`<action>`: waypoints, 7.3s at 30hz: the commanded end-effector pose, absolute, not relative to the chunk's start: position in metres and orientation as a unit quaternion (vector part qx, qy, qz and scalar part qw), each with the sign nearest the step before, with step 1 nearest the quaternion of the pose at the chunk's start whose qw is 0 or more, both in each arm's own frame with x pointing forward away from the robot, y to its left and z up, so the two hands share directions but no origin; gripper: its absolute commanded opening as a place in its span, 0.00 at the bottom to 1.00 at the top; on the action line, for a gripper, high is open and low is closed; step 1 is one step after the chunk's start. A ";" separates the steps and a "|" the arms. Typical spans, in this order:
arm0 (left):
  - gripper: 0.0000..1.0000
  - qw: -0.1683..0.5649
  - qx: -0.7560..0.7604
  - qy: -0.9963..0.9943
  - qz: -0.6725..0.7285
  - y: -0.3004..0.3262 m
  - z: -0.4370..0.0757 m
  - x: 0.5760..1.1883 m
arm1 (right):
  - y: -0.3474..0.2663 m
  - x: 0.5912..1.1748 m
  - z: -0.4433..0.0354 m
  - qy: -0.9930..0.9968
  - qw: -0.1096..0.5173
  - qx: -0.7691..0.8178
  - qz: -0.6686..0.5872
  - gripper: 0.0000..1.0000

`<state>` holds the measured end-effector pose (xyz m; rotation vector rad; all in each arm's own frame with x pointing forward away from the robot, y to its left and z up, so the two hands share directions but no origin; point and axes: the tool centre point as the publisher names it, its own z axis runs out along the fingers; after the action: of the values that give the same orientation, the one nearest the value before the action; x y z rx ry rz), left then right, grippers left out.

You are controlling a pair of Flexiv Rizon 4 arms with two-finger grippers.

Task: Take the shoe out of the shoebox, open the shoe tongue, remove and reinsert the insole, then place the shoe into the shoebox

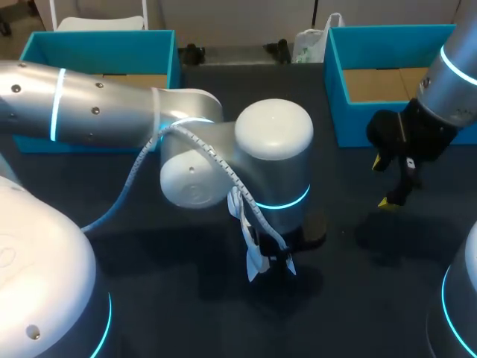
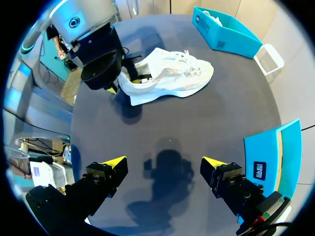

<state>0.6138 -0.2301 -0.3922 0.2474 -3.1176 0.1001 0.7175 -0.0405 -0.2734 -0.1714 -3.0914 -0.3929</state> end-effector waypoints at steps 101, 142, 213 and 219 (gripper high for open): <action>0.00 0.052 -0.084 -0.995 -0.030 -0.145 -0.164 0.758 | -0.040 0.717 -0.274 -0.991 0.010 -0.055 -0.125 1.00; 0.00 0.080 -0.074 -0.994 -0.012 -0.029 -0.128 0.923 | -0.040 0.717 -0.274 -0.991 0.010 -0.055 -0.125 1.00; 0.00 -0.008 -0.443 -0.895 -0.049 0.248 -0.140 1.094 | -0.040 0.717 -0.274 -0.991 0.010 -0.055 -0.125 1.00; 0.00 -0.019 -0.443 -0.894 -0.064 0.251 -0.141 1.096 | -0.040 0.717 -0.274 -0.991 0.010 -0.055 -0.125 1.00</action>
<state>1.1083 0.2543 -0.1395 -1.2912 -2.8460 -0.1028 0.7175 -0.0405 -0.2734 -0.1713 -3.0914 -0.3929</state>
